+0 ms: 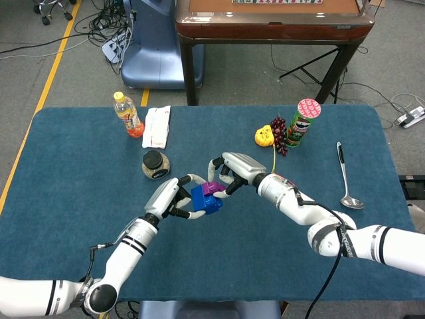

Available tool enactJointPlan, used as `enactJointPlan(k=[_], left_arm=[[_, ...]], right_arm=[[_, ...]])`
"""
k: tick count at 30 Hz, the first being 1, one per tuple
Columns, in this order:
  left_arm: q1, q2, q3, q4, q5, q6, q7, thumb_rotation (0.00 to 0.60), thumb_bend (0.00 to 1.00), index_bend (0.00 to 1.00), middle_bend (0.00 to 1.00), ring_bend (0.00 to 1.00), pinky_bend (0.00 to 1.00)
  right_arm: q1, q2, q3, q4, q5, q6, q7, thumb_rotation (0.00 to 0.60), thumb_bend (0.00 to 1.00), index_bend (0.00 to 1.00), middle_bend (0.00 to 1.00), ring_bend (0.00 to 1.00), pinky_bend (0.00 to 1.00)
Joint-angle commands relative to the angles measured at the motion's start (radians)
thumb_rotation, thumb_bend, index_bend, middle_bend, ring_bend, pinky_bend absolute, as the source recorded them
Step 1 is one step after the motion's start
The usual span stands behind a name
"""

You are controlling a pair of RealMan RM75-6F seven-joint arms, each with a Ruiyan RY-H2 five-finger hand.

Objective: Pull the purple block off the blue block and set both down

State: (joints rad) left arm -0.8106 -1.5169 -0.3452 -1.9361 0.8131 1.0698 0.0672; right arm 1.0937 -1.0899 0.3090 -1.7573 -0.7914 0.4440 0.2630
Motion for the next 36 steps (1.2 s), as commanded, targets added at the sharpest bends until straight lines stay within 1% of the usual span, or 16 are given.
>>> enactJointPlan(k=[1,13,19,24,36], left_arm=[[0.001,0.000,0.001,0.001,0.000,0.000,0.000,0.600,0.36,0.57,1.00,0.89,1.00],[-0.002,0.001,0.010,0.005,0.001,-0.003,0.016,0.600,0.36,0.57,1.00,0.89,1.00],[-0.003,-0.001,0.014,0.010,0.003,-0.001,0.025,0.600,0.36,0.57,1.00,0.89,1.00],[-0.004,-0.005,0.016,0.015,0.003,0.002,0.032,0.600,0.36,0.57,1.00,0.89,1.00],[0.000,-0.008,0.023,0.029,-0.005,-0.004,0.033,0.600,0.36,0.57,1.00,0.89,1.00]], right_arm=[[0.000,0.000,-0.001,0.001,-0.001,0.000,0.001,0.600,0.27,0.56,1.00,1.00,1.00],[0.001,-0.003,-0.007,0.008,-0.008,-0.005,0.014,0.600,0.37,0.63,1.00,1.00,1.00],[-0.002,-0.002,-0.006,0.010,-0.015,-0.013,0.023,0.600,0.40,0.66,1.00,1.00,1.00],[-0.007,0.001,-0.002,0.010,-0.027,-0.019,0.035,0.600,0.41,0.68,1.00,1.00,1.00],[-0.042,0.017,0.010,0.000,-0.068,-0.021,0.067,0.600,0.41,0.68,1.00,1.00,1.00]])
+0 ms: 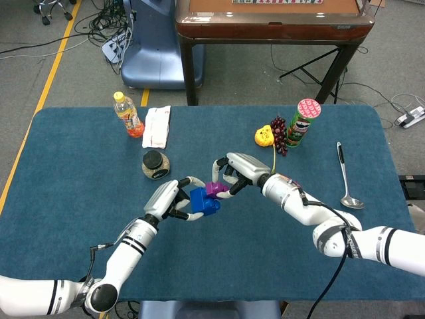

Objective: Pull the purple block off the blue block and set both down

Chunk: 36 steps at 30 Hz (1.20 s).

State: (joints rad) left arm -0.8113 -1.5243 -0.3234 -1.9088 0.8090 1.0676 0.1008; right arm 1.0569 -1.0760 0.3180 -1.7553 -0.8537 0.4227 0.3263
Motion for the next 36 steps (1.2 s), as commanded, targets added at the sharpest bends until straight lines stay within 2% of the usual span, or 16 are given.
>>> enactJointPlan(k=[1,7,13,17,22,29,30,32,33,34,36], left_arm=[[0.001,-0.001,0.002,0.003,-0.001,-0.003,0.000,0.600,0.36,0.57,1.00,0.89,1.00],[0.004,0.000,0.021,0.017,-0.007,-0.011,0.011,0.600,0.36,0.57,1.00,0.89,1.00],[0.007,-0.003,0.064,0.047,0.001,-0.015,0.053,0.600,0.36,0.57,1.00,0.89,1.00],[0.008,-0.016,0.098,0.082,0.012,-0.008,0.095,0.600,0.36,0.57,1.00,0.89,1.00],[0.011,-0.054,0.138,0.146,0.036,0.011,0.153,0.600,0.36,0.56,1.00,0.89,1.00],[0.018,-0.094,0.161,0.208,0.042,0.012,0.190,0.600,0.35,0.57,1.00,0.88,1.00],[0.018,-0.101,0.166,0.221,0.043,0.016,0.204,0.600,0.31,0.56,1.00,0.88,1.00],[0.020,-0.113,0.175,0.242,0.048,0.029,0.235,0.600,0.19,0.51,1.00,0.87,1.00],[0.021,-0.119,0.178,0.251,0.052,0.038,0.247,0.600,0.13,0.45,1.00,0.87,1.00],[0.023,-0.123,0.182,0.259,0.055,0.046,0.261,0.600,0.07,0.37,1.00,0.86,1.00],[0.025,-0.125,0.189,0.266,0.052,0.054,0.294,0.600,0.02,0.26,1.00,0.86,1.00]], right_arm=[[-0.008,0.005,0.001,-0.004,-0.009,0.001,0.005,0.600,0.41,0.68,1.00,1.00,1.00],[-0.032,0.014,-0.007,-0.004,-0.031,0.002,0.014,0.600,0.41,0.68,1.00,1.00,1.00],[-0.036,0.009,-0.050,0.031,-0.043,-0.016,-0.012,0.600,0.41,0.68,1.00,1.00,1.00],[-0.010,-0.007,-0.111,0.067,-0.038,-0.018,-0.084,0.600,0.41,0.68,1.00,1.00,1.00],[0.063,-0.049,-0.229,0.119,0.026,0.014,-0.240,0.600,0.41,0.68,1.00,1.00,1.00],[0.170,-0.157,-0.393,0.150,0.244,0.203,-0.539,0.600,0.40,0.68,1.00,1.00,1.00],[0.186,-0.176,-0.414,0.152,0.289,0.229,-0.587,0.600,0.36,0.66,1.00,1.00,1.00],[0.212,-0.201,-0.439,0.158,0.365,0.253,-0.649,0.600,0.18,0.47,1.00,1.00,1.00],[0.219,-0.210,-0.444,0.160,0.392,0.261,-0.666,0.600,0.12,0.38,1.00,1.00,1.00],[0.224,-0.218,-0.446,0.163,0.414,0.269,-0.679,0.600,0.04,0.24,1.00,1.00,1.00],[0.228,-0.227,-0.445,0.165,0.445,0.284,-0.696,0.600,0.00,0.12,1.00,1.00,1.00]])
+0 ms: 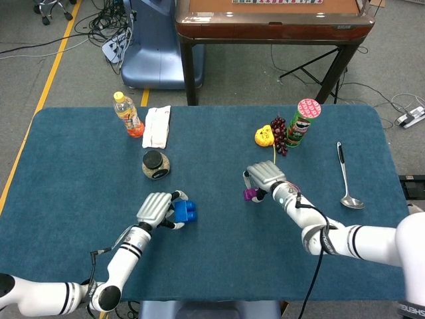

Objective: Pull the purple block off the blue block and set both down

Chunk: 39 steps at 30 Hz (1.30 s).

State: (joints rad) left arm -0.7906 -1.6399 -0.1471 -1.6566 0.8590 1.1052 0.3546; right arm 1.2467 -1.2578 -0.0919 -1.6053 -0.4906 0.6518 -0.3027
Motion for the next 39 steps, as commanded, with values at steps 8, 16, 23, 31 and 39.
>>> enactJointPlan(k=[8,16,23,31,39], left_arm=[[0.024,0.043,0.001,-0.028,-0.053,0.045,0.112,0.600,0.00,0.06,1.00,0.80,1.00],[0.101,0.199,-0.007,-0.091,-0.036,0.086,0.055,0.600,0.00,0.07,0.64,0.58,0.92],[0.191,0.343,0.029,-0.099,0.052,0.131,-0.011,0.600,0.00,0.13,0.19,0.30,0.71],[0.333,0.429,0.076,-0.070,0.257,0.265,-0.190,0.600,0.00,0.22,0.16,0.25,0.63],[0.450,0.516,0.144,-0.077,0.375,0.349,-0.235,0.600,0.00,0.21,0.16,0.17,0.54]], right_arm=[[0.002,0.015,-0.009,-0.043,0.060,0.099,-0.064,0.600,0.00,0.02,1.00,0.98,1.00],[-0.156,0.130,0.024,-0.111,-0.151,0.202,0.064,0.600,0.00,0.02,0.73,0.72,0.90],[-0.316,0.253,-0.004,-0.170,-0.385,0.334,0.117,0.600,0.00,0.17,0.45,0.43,0.64],[-0.509,0.362,-0.044,-0.238,-0.551,0.529,0.112,0.600,0.00,0.19,0.38,0.36,0.46],[-0.689,0.422,-0.081,-0.267,-0.656,0.670,0.101,0.600,0.00,0.24,0.38,0.36,0.46]])
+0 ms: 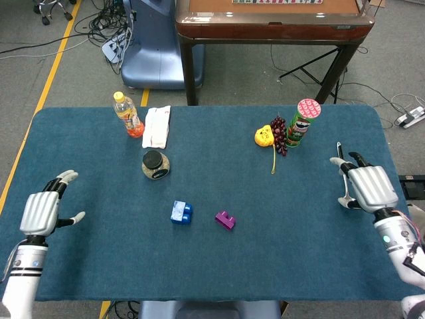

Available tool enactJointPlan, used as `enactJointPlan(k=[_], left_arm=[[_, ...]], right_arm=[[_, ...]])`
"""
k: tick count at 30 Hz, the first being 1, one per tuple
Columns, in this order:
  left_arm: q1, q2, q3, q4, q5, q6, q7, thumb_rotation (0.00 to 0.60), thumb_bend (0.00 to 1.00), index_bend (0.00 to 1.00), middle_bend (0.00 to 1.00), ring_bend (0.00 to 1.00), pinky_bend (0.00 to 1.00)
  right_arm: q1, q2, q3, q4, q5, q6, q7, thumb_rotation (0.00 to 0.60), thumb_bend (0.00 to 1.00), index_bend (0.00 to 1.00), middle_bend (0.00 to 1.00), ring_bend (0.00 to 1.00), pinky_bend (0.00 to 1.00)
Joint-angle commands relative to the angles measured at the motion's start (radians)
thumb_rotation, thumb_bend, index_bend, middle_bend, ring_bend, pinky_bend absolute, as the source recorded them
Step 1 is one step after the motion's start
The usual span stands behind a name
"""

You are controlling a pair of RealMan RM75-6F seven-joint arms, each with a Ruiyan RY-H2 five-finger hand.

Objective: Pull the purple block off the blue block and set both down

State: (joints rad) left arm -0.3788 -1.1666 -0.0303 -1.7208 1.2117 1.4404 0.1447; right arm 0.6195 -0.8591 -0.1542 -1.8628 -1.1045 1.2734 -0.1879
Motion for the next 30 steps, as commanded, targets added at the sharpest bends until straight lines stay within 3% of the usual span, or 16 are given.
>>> enactJointPlan(k=[1,11,20,30], left_arm=[[0.049,0.056,0.033,-0.020,0.029,0.016,-0.029,0.600,0.00,0.21,0.16,0.16,0.52],[0.164,0.161,0.099,-0.004,0.095,0.059,-0.034,0.600,0.00,0.17,0.17,0.16,0.51],[0.239,0.144,0.079,0.041,0.113,0.119,-0.050,0.600,0.00,0.14,0.20,0.16,0.51],[0.237,0.151,0.056,0.039,0.116,0.069,0.011,0.600,0.00,0.13,0.20,0.16,0.51]], right_arm=[[-0.081,0.024,-0.020,-0.009,-0.052,0.064,-0.016,0.600,0.00,0.24,0.38,0.36,0.46],[-0.237,0.038,0.001,0.010,-0.127,0.183,0.003,0.600,0.00,0.25,0.38,0.36,0.46],[-0.323,0.055,0.032,-0.007,-0.175,0.221,0.023,0.600,0.00,0.28,0.38,0.36,0.46],[-0.387,0.049,0.066,0.009,-0.177,0.210,0.050,0.600,0.00,0.29,0.38,0.36,0.46]])
